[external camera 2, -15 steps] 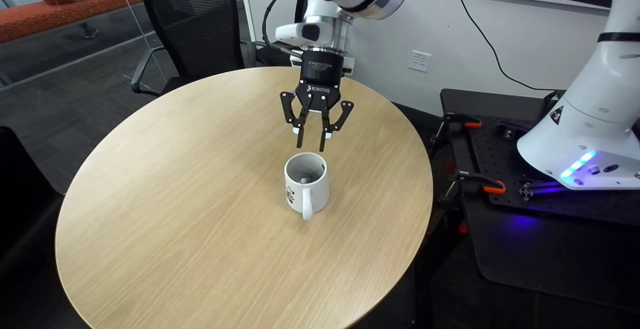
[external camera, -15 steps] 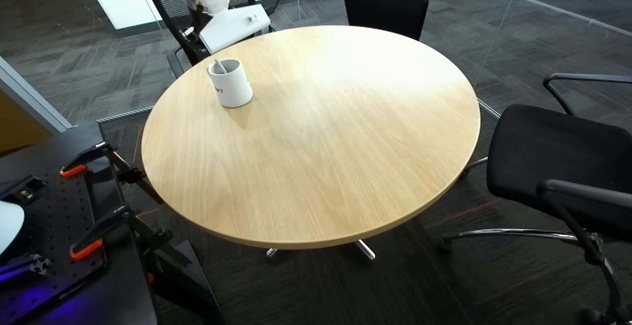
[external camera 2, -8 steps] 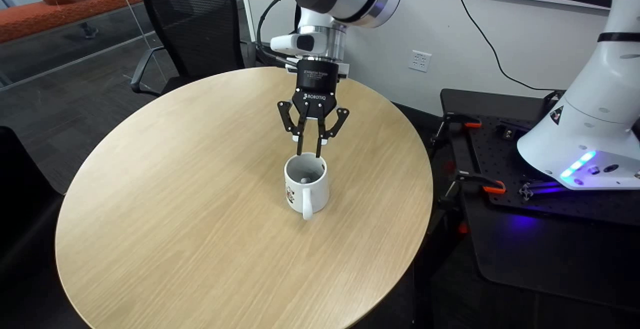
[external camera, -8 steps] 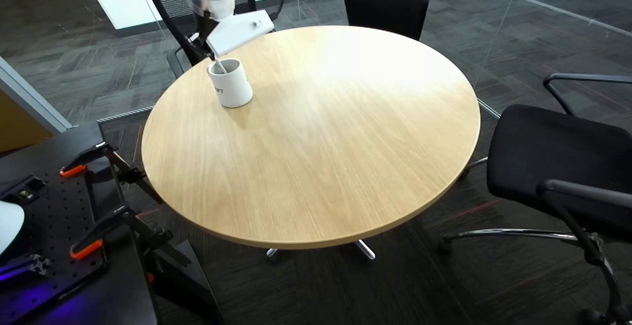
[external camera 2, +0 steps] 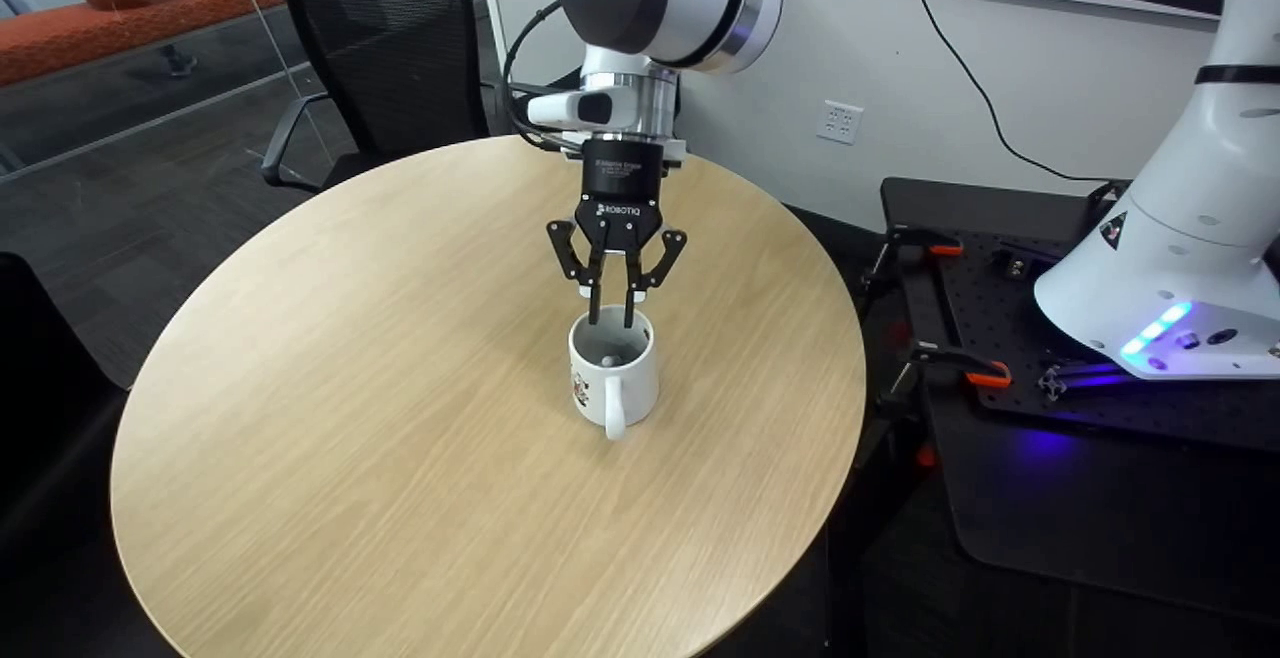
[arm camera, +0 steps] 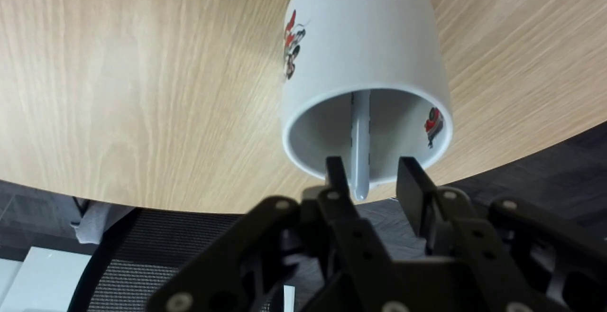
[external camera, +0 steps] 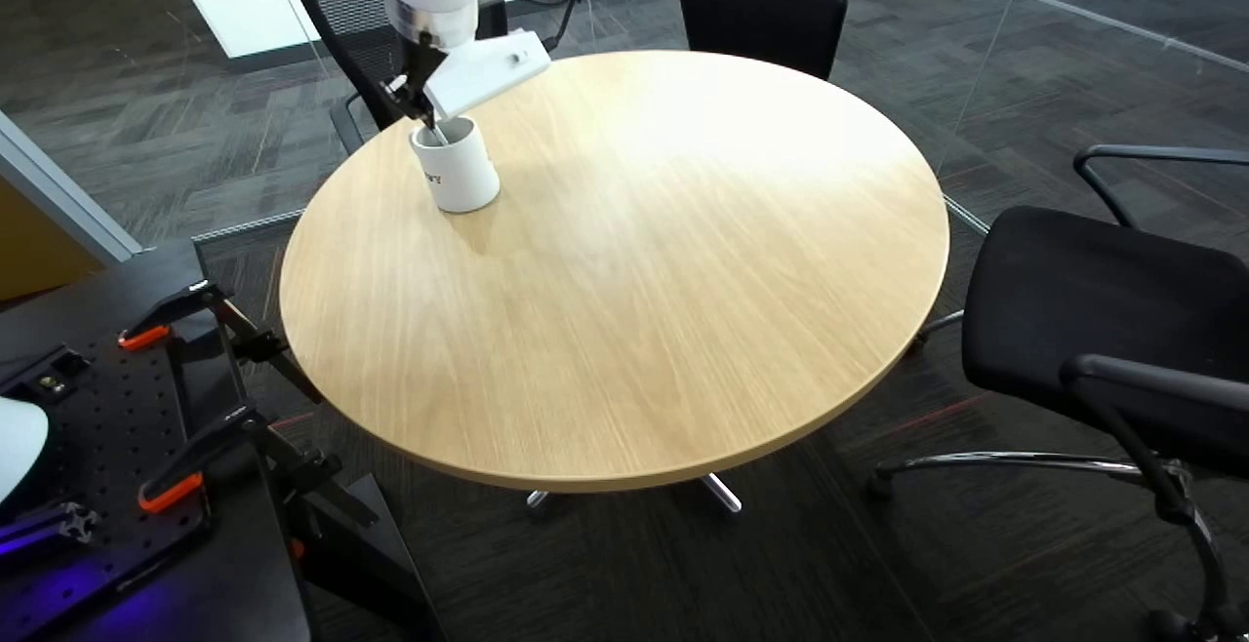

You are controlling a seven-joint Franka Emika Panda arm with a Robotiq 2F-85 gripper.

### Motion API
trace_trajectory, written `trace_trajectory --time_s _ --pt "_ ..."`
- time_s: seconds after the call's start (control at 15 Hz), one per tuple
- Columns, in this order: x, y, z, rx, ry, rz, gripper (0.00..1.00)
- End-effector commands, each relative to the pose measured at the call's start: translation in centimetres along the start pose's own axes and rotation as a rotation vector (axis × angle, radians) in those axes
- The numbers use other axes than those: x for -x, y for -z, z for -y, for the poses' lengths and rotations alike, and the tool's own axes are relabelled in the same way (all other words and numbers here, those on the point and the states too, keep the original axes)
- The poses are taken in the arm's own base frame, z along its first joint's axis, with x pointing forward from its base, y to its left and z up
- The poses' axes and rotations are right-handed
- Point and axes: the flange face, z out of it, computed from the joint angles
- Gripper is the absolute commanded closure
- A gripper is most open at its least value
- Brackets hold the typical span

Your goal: Take the pen out of the mug and put it on the table

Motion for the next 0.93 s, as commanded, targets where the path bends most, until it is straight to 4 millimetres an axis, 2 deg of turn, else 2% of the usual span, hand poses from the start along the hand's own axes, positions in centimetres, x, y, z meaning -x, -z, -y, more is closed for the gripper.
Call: trace_trajectory --time_s 0.0,0.87 --pt "-0.4 -0.9 -1.3 -0.007 -0.005 0.026 0.66" --pt "-0.5 -3.4 -1.8 -0.060 0.017 0.021 0.65"
